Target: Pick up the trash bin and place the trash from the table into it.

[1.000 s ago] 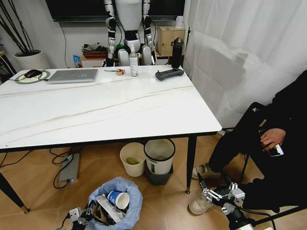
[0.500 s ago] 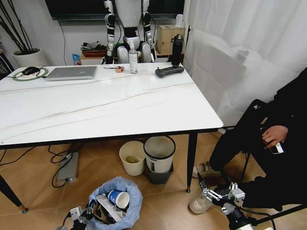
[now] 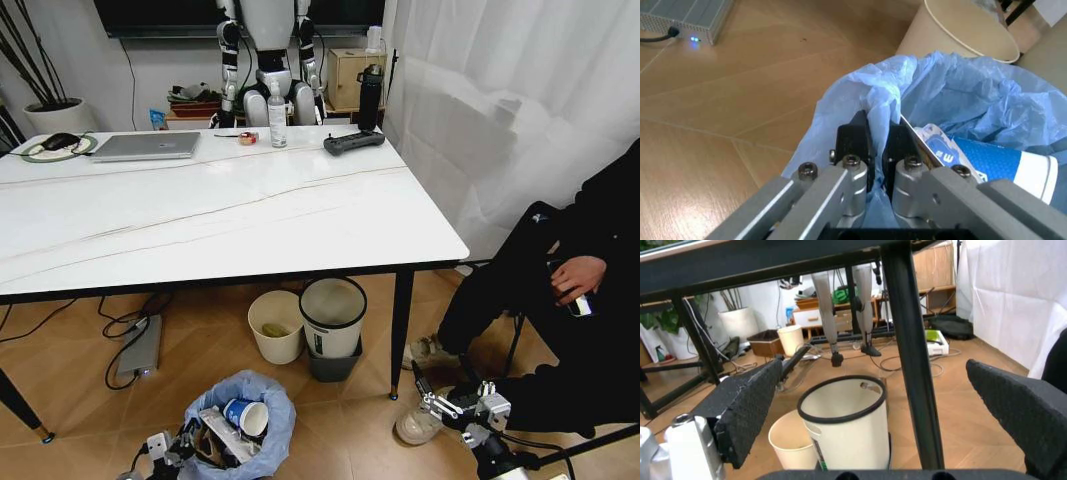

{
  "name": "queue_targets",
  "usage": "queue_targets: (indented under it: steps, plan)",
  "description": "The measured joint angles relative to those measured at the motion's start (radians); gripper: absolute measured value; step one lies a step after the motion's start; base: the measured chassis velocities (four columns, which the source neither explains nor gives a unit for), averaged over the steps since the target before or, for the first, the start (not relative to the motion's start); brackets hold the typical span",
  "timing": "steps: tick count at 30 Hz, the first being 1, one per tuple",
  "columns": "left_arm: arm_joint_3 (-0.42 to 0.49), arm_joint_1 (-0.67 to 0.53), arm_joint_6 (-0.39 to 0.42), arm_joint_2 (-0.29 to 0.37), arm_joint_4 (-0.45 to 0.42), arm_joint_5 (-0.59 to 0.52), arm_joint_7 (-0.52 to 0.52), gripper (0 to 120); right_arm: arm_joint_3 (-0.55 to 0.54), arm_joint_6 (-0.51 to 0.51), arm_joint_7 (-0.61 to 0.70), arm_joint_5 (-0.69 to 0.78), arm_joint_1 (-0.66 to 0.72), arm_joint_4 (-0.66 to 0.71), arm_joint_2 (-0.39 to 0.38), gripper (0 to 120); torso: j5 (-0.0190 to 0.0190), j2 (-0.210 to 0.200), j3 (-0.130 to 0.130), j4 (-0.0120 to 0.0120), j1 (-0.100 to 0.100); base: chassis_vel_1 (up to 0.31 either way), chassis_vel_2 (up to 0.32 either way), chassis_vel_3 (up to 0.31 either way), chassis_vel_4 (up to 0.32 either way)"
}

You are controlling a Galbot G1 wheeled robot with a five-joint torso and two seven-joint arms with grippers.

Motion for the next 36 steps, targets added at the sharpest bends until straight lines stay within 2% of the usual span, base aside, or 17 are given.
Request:
queue_targets:
  steps: [16, 21, 36]
  plan:
    - [0.0, -0.022, -0.005, 0.001, 0.032, 0.0, 0.001, 0, 0.0, 0.0, 0.0, 0.0, 0.0, 0.0, 0.0, 100, -0.0001, -0.064, -0.038, 0.0, -0.026, 0.0, 0.0, 0.0, 0.0]
    - [0.001, -0.033, -0.029, 0.001, 0.05, -0.001, 0.006, 0, 0.0, 0.0, 0.0, 0.0, 0.0, 0.0, 0.0, 100, 0.0, -0.09, -0.055, 0.0, -0.035, 0.0, 0.0, 0.0, 0.0]
    - [0.001, -0.061, -0.071, 0.0, 0.112, -0.009, 0.048, 0, 0.0, 0.0, 0.0, 0.0, 0.0, 0.0, 0.0, 100, 0.0, -0.099, -0.062, 0.0, -0.038, 0.0, 0.0, 0.0, 0.0]
